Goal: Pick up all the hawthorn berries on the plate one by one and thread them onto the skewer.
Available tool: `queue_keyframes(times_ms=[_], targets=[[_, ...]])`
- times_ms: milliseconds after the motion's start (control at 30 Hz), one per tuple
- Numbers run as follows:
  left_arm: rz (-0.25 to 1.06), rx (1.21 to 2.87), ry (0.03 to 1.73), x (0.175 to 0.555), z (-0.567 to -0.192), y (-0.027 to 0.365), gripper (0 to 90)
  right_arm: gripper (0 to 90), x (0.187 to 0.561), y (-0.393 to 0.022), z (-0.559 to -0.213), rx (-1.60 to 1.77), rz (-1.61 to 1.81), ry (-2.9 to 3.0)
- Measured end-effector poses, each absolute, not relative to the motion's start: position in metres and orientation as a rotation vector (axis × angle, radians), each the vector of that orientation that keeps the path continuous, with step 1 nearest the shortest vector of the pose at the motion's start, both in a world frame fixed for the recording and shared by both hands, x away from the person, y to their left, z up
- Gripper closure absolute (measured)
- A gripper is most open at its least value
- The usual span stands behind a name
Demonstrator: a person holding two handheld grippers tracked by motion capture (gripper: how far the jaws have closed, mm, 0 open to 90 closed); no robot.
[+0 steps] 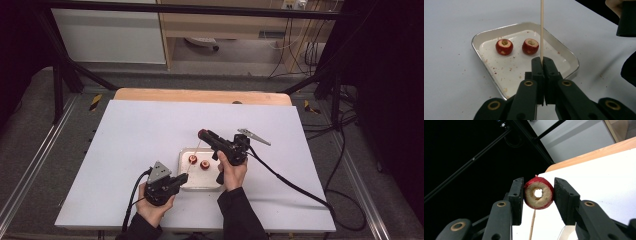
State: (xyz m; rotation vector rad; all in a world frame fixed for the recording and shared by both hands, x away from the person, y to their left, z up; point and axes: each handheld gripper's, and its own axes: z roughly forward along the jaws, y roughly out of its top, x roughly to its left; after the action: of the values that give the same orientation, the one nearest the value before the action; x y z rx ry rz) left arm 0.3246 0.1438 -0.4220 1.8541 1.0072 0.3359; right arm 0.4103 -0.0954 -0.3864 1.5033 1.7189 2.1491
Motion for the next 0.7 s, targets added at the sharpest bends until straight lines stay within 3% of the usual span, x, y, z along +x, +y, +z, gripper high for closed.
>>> queue_keyframes(times_ms=[700], targets=[[0.324,1.828,1.039,0.325,-0.421,0.144,88.7,61.7,0.399,-0.083,-0.402,1.505,2.137,1.782]])
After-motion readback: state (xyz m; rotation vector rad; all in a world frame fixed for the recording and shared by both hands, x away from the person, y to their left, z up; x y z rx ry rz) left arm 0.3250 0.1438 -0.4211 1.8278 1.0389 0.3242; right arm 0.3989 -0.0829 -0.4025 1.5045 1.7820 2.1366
